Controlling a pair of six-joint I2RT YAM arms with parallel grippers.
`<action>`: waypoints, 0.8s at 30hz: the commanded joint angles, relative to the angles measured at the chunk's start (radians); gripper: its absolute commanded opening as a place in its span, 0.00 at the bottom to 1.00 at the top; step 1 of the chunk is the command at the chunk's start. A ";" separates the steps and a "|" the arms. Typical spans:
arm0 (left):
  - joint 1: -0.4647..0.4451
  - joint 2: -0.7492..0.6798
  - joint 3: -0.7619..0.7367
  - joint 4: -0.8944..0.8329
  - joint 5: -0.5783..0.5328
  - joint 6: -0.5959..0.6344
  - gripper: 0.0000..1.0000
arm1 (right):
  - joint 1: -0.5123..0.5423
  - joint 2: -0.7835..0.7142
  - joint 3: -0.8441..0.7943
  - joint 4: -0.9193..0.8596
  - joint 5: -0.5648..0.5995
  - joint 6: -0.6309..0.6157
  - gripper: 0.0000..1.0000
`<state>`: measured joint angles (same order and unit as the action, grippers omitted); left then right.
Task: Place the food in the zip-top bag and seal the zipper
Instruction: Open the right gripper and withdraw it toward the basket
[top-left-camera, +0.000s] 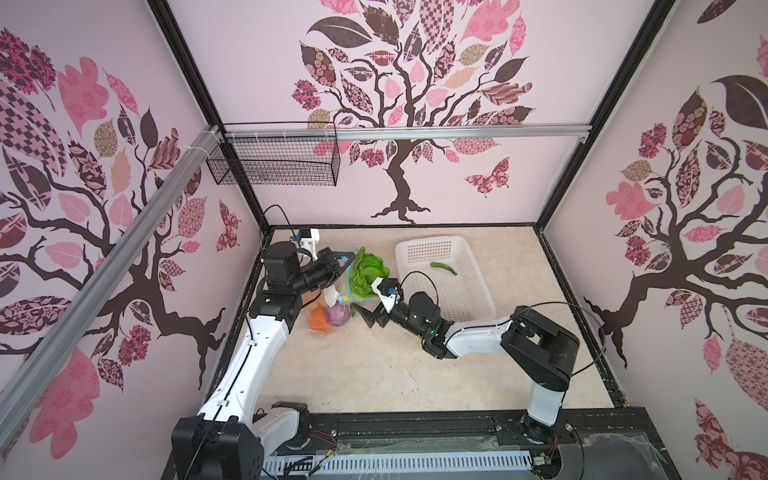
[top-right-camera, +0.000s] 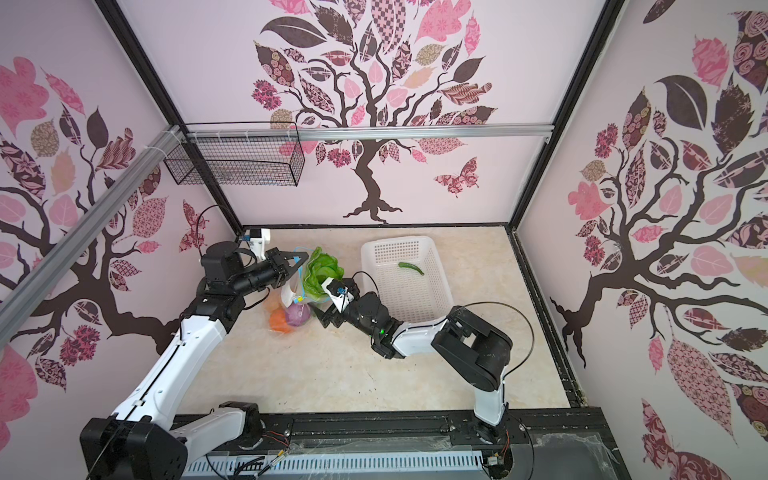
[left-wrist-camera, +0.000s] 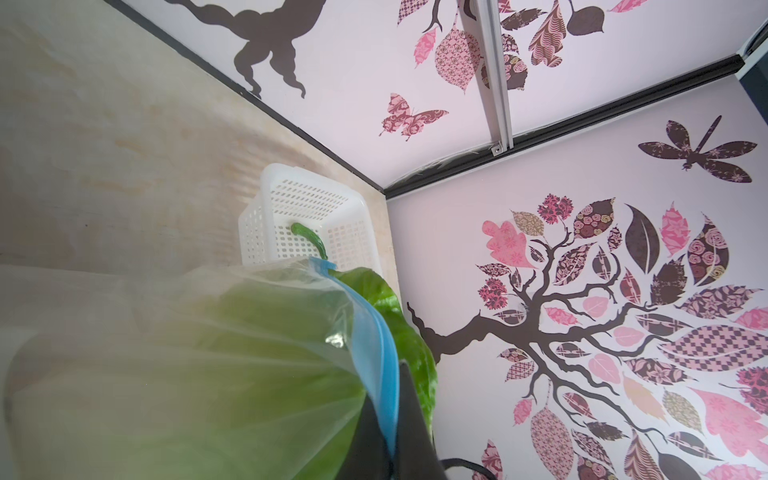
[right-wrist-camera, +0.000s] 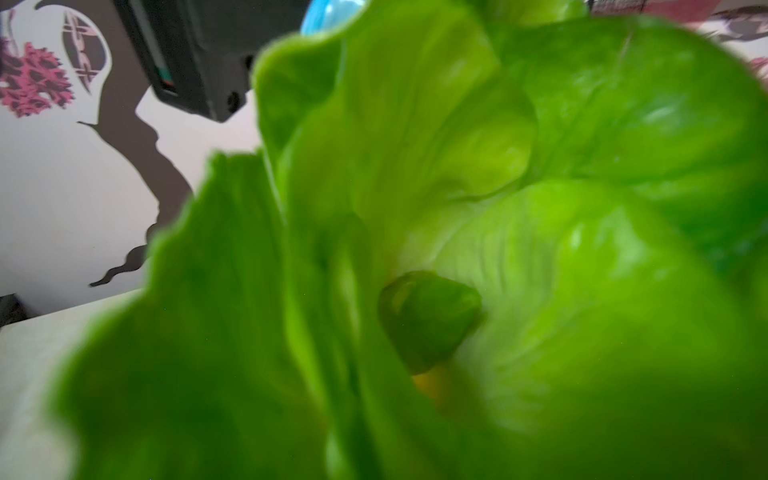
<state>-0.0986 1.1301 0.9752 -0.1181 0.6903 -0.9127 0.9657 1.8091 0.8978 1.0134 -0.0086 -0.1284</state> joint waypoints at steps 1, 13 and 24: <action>0.004 -0.008 0.060 0.030 -0.007 0.070 0.00 | 0.007 -0.141 -0.026 -0.137 -0.092 0.006 0.99; 0.004 0.003 0.039 0.059 -0.012 0.047 0.00 | -0.072 -0.425 -0.166 -0.361 -0.106 0.122 0.98; 0.004 0.029 0.024 0.097 -0.003 0.031 0.00 | -0.145 -0.419 -0.108 -0.604 -0.041 0.365 0.55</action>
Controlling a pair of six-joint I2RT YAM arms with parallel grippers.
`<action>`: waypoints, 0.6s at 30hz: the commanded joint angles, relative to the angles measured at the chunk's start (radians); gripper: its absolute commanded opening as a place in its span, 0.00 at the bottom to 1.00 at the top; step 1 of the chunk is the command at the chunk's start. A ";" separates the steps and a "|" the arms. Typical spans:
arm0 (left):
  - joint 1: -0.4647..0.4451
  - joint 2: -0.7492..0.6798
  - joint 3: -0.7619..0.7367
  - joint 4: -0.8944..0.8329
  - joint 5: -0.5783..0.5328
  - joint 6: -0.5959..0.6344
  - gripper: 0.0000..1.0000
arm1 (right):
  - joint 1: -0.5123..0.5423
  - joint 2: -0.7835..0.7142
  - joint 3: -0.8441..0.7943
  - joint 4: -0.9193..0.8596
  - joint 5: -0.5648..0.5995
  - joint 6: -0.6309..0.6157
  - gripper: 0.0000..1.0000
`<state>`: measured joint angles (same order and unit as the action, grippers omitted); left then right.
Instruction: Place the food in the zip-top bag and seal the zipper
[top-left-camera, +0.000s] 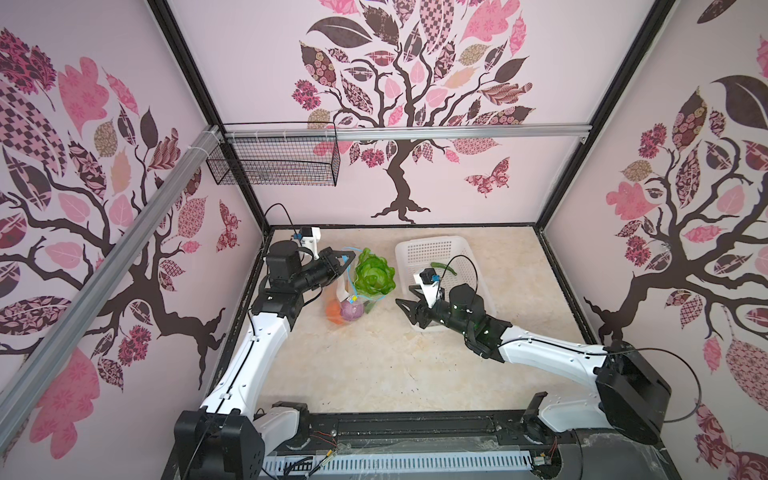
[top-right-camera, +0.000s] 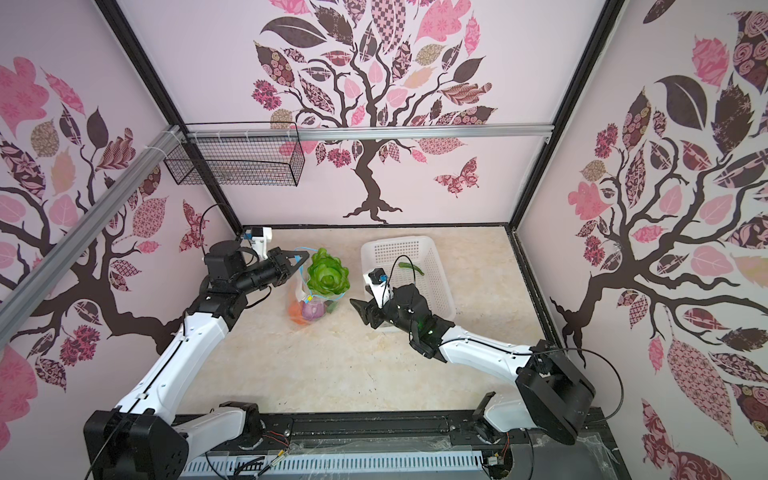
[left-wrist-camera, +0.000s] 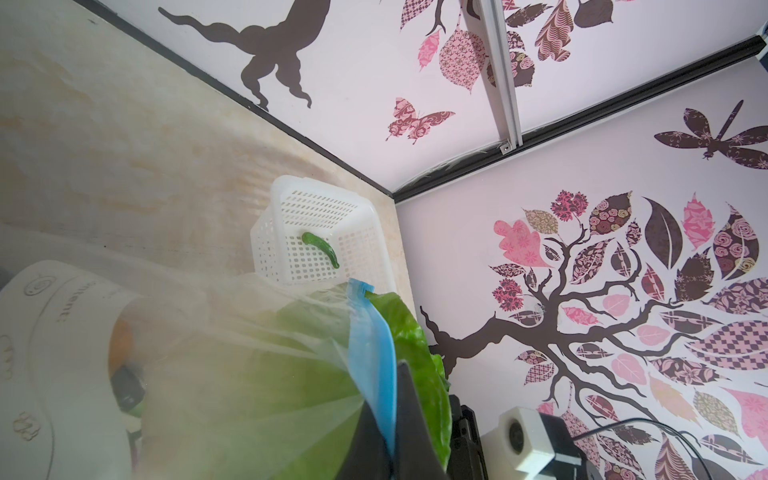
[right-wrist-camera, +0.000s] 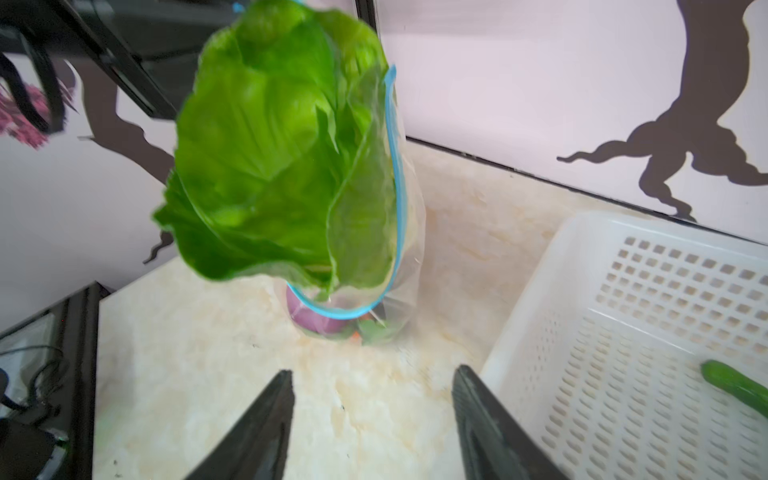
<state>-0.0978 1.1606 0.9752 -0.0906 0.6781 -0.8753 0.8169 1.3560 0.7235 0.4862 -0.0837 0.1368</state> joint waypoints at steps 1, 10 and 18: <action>0.004 -0.001 0.023 0.074 0.011 -0.009 0.00 | 0.004 0.058 0.089 -0.091 0.050 0.135 0.53; 0.003 -0.002 0.011 0.091 0.014 -0.014 0.00 | 0.002 0.197 0.213 -0.078 0.004 0.263 0.49; 0.001 -0.009 0.005 0.094 0.018 -0.017 0.00 | -0.006 0.302 0.285 -0.054 -0.011 0.308 0.39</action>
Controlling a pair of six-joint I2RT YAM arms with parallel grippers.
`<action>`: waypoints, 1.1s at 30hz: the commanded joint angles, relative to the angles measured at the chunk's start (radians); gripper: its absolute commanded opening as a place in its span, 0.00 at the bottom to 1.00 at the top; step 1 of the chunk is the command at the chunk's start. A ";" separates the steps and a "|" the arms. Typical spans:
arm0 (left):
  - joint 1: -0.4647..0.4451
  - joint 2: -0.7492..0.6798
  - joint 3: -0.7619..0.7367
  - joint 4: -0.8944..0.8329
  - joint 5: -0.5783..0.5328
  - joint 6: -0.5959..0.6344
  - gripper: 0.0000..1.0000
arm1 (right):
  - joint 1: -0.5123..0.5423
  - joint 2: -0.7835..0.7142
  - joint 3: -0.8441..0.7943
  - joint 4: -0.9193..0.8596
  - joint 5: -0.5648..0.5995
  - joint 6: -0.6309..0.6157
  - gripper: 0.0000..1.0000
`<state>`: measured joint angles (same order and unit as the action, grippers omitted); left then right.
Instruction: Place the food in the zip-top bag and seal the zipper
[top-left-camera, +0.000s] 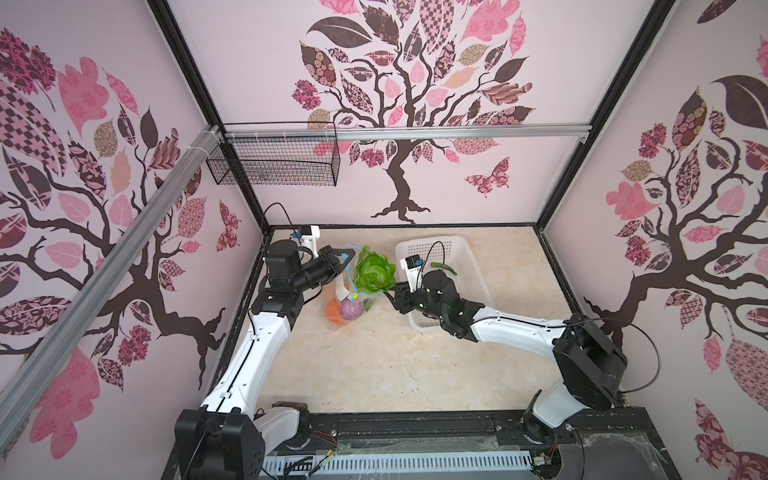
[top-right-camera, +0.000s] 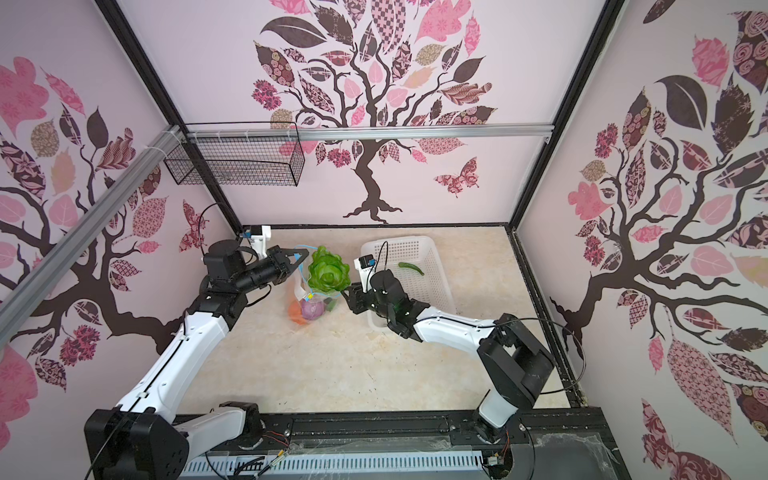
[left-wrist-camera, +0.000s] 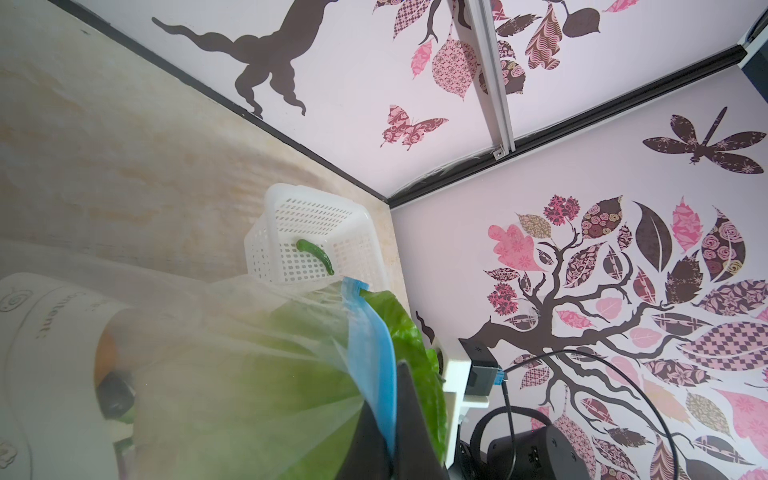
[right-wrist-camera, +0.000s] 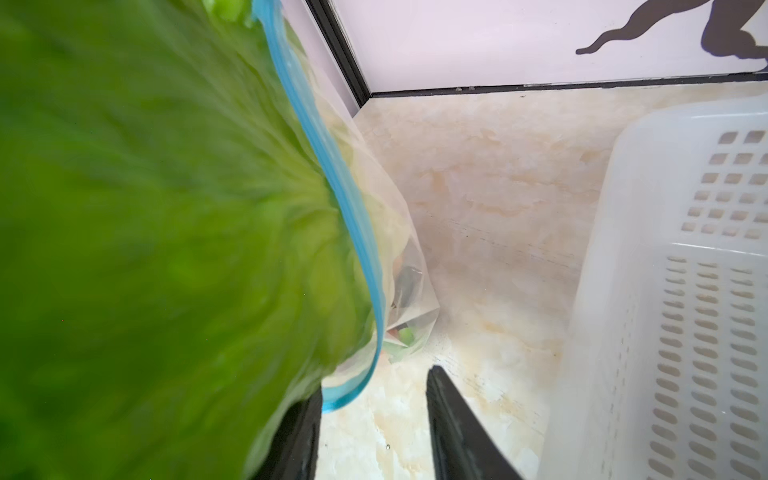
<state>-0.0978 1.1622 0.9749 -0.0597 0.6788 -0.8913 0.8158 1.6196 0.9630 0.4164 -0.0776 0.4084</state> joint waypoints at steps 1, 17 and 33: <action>0.000 -0.012 0.007 0.066 0.018 -0.001 0.00 | -0.008 0.048 0.050 0.024 -0.021 0.042 0.37; 0.008 -0.045 0.047 -0.048 -0.040 0.098 0.00 | -0.050 -0.061 0.143 -0.074 -0.123 -0.024 0.00; 0.014 -0.205 0.128 -0.244 -0.315 0.290 0.00 | -0.054 -0.122 0.254 -0.103 -0.104 -0.193 0.00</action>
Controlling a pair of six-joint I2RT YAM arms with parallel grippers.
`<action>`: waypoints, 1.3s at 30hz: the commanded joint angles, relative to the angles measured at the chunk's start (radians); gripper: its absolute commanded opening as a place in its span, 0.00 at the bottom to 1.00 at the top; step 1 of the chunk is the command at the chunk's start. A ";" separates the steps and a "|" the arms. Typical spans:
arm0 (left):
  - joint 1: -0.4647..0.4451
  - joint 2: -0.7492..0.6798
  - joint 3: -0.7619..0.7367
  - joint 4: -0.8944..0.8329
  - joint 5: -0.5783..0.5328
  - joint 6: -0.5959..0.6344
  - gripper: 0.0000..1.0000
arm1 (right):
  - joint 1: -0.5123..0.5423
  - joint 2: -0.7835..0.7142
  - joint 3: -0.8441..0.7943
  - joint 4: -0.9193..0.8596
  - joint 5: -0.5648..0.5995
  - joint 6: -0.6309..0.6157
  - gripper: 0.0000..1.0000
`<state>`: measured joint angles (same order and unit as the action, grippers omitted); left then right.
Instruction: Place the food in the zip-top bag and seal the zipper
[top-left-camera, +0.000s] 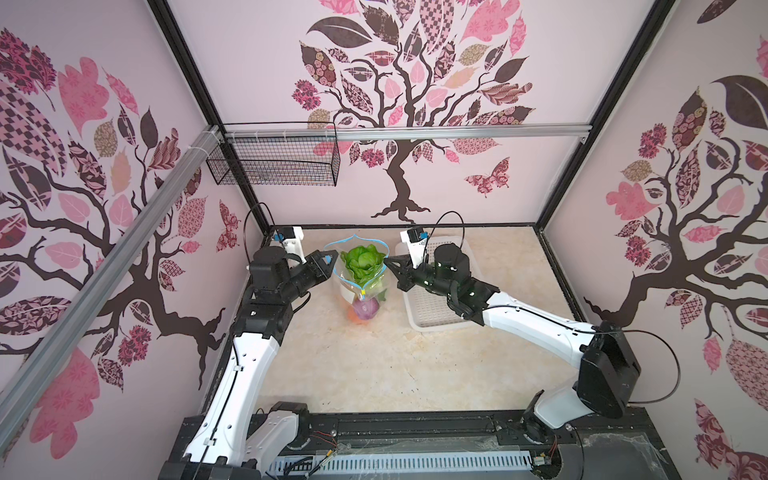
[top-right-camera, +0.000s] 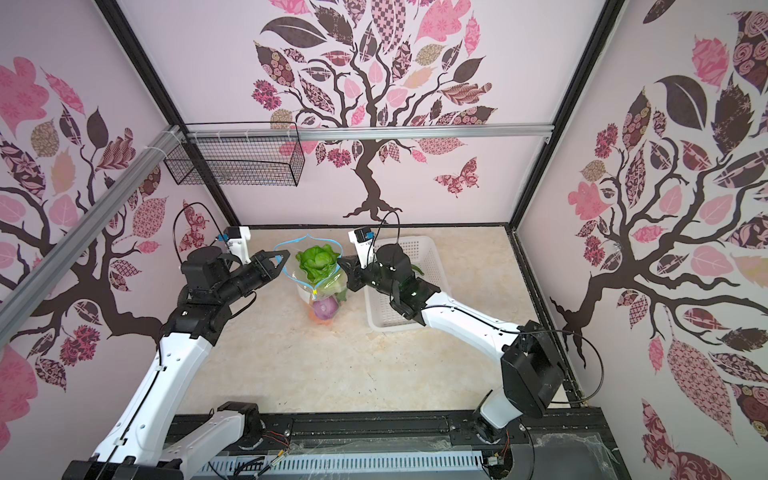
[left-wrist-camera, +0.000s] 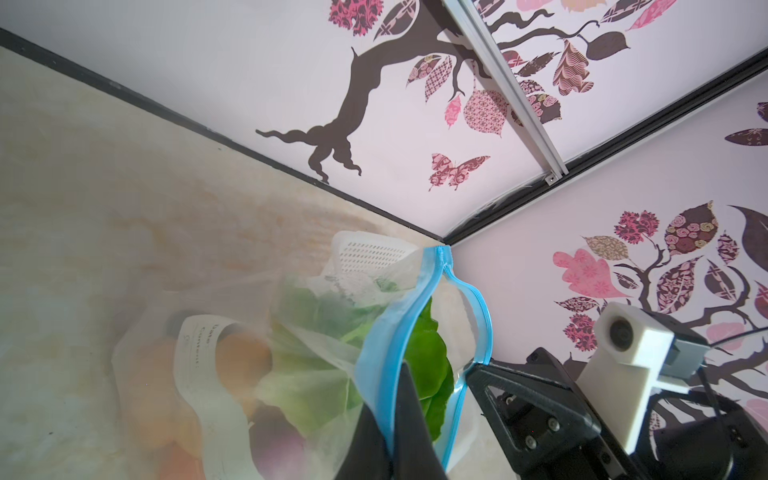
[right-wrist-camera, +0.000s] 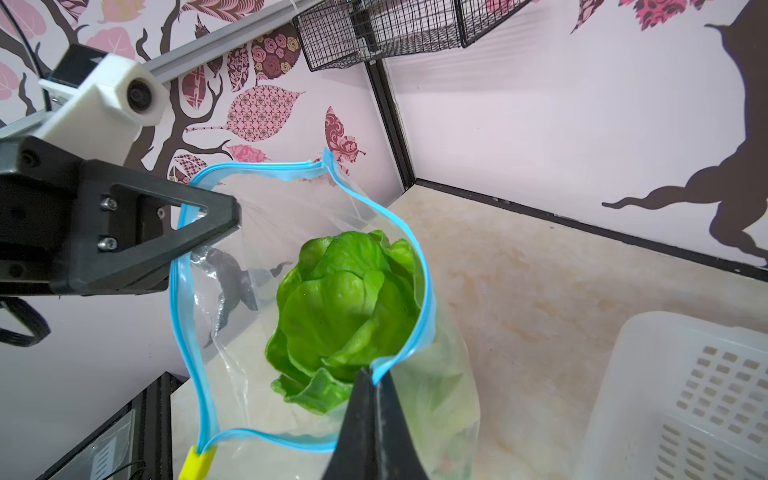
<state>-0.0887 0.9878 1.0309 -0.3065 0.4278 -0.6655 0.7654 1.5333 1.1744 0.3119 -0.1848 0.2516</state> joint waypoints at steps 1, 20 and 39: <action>0.005 -0.034 0.080 0.000 -0.065 0.068 0.00 | -0.004 -0.034 0.046 -0.003 -0.005 -0.036 0.00; -0.003 0.122 -0.066 0.162 0.201 0.049 0.00 | -0.058 0.078 -0.031 -0.059 -0.079 -0.013 0.00; -0.006 0.228 -0.066 0.160 0.276 0.024 0.00 | -0.287 0.100 0.165 -0.404 -0.078 -0.325 0.56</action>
<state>-0.0925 1.2034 0.9844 -0.1658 0.6876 -0.6392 0.5163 1.6028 1.2854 0.0357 -0.2684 0.0235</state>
